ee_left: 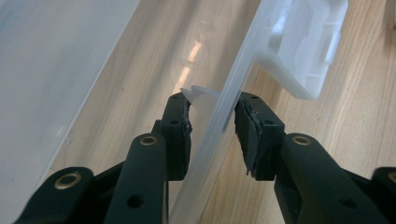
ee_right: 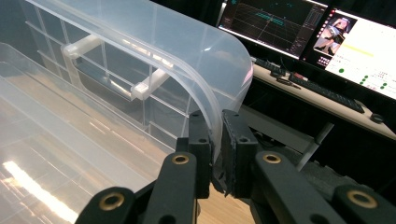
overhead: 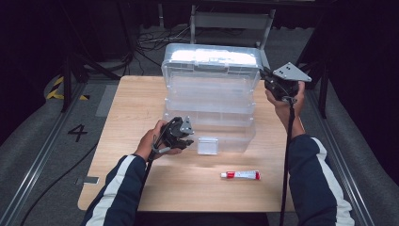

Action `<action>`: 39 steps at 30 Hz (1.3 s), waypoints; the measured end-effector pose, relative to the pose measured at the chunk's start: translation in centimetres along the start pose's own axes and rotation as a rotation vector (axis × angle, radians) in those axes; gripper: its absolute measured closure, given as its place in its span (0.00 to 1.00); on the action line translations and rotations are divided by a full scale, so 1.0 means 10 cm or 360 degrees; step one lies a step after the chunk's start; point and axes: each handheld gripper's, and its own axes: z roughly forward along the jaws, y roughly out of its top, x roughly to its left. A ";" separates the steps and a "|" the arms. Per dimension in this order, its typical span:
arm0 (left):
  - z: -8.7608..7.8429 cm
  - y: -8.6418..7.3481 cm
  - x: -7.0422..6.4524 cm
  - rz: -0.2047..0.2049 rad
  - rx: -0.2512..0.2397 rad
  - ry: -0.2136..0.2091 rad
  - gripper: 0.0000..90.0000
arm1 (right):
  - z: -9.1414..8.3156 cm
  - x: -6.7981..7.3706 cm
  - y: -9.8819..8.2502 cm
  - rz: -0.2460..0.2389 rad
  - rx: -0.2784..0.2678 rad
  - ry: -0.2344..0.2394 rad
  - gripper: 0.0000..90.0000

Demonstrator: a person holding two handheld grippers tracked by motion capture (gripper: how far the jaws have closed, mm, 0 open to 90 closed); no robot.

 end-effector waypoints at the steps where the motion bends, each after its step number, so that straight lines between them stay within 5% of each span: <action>1: 0.00 0.00 0.01 -0.0002 0.0002 -0.0010 0.74 | 0.01 0.00 0.00 0.0004 0.0001 -0.0003 0.93; 11: -0.01 0.00 0.00 0.0047 0.0014 0.0011 0.74 | 0.12 -0.05 0.03 0.0029 0.0005 -0.0017 0.94; 39: -0.03 -0.07 0.05 0.0012 -0.0077 -0.0038 0.76 | 0.39 -0.21 0.09 0.0106 0.0049 0.0003 0.94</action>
